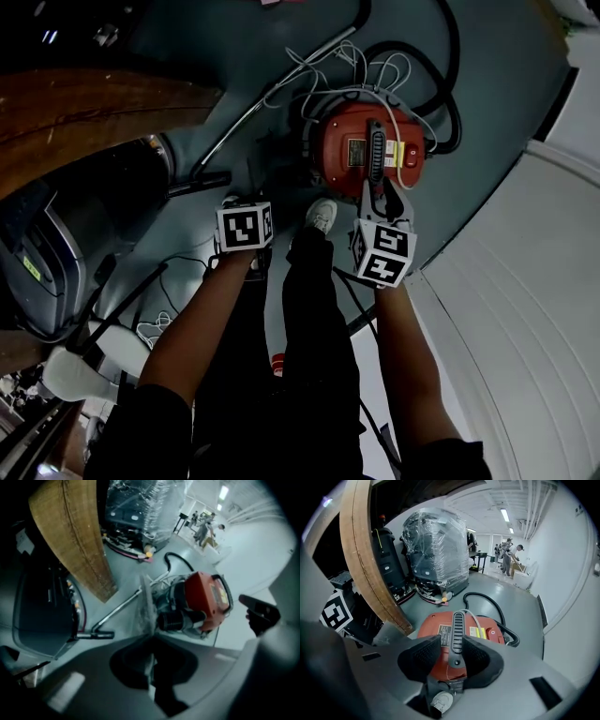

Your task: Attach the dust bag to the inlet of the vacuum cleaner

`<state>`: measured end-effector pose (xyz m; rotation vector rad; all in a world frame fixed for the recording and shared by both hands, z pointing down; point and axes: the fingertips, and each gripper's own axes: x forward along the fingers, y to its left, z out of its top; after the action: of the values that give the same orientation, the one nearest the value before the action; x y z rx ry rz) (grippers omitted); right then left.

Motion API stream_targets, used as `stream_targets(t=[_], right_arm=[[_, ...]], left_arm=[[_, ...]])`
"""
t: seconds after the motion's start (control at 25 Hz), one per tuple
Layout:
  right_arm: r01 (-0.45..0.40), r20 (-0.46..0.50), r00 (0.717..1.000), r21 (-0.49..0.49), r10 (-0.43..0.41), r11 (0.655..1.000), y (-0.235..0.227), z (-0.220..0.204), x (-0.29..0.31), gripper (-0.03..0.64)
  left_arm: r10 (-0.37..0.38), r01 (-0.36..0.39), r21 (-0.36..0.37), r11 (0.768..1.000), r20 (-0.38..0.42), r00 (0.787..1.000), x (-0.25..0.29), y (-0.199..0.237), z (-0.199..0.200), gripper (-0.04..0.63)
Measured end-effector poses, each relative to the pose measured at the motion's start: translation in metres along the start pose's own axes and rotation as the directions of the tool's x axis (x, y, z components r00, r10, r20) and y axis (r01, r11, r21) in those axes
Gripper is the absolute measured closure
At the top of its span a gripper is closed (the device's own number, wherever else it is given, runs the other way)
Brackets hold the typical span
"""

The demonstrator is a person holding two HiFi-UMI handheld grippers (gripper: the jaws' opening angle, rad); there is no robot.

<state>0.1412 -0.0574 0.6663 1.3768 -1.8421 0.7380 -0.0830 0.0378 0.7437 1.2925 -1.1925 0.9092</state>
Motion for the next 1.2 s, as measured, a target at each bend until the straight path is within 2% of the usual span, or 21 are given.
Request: stream_targets(t=[0.16, 0.28, 0.4, 0.48, 0.56, 0.76, 1.08, 1.2], right_arm=[[0.009, -0.057, 0.998, 0.048, -0.006, 0.999, -0.009, -0.007, 0.019, 0.437], [0.011, -0.101, 0.995, 0.058, -0.005, 0.998, -0.014, -0.012, 0.032, 0.417], [0.001, -0.137, 0.991, 0.02, 0.001, 1.0, -0.013, -0.019, 0.04, 0.419], [0.0, -0.145, 0.989, -0.013, -0.002, 1.0, -0.012, -0.021, 0.042, 0.459], [0.001, -0.149, 0.989, -0.038, -0.007, 0.999, -0.011, -0.022, 0.042, 0.465], [-0.017, -0.176, 0.984, -0.03, 0.011, 0.999, -0.011, -0.022, 0.042, 0.468], [-0.035, -0.184, 0.982, -0.031, 0.028, 0.999, -0.009, -0.023, 0.042, 0.468], [-0.04, -0.185, 0.982, -0.032, 0.034, 0.999, -0.01, -0.022, 0.042, 0.468]], left_arm=[[-0.013, 0.013, -0.02, 1.0, -0.016, 1.0, 0.009, 0.004, -0.003, 0.574], [-0.02, 0.019, -0.013, 1.0, -0.016, 1.0, 0.013, 0.004, -0.001, 0.574], [-0.034, 0.034, -0.01, 0.999, -0.012, 0.999, 0.016, 0.0, 0.002, 0.574], [-0.035, 0.035, -0.007, 0.999, -0.005, 0.999, 0.018, -0.001, 0.004, 0.574], [-0.039, 0.039, -0.017, 0.999, 0.004, 0.999, 0.021, -0.002, 0.007, 0.574], [-0.065, 0.066, -0.053, 0.996, 0.028, 0.998, 0.028, -0.004, 0.009, 0.574], [-0.097, 0.109, -0.186, 0.976, 0.074, 0.993, 0.03, 0.003, 0.02, 0.574], [-0.109, 0.123, -0.184, 0.975, 0.085, 0.99, 0.029, -0.002, 0.027, 0.574]])
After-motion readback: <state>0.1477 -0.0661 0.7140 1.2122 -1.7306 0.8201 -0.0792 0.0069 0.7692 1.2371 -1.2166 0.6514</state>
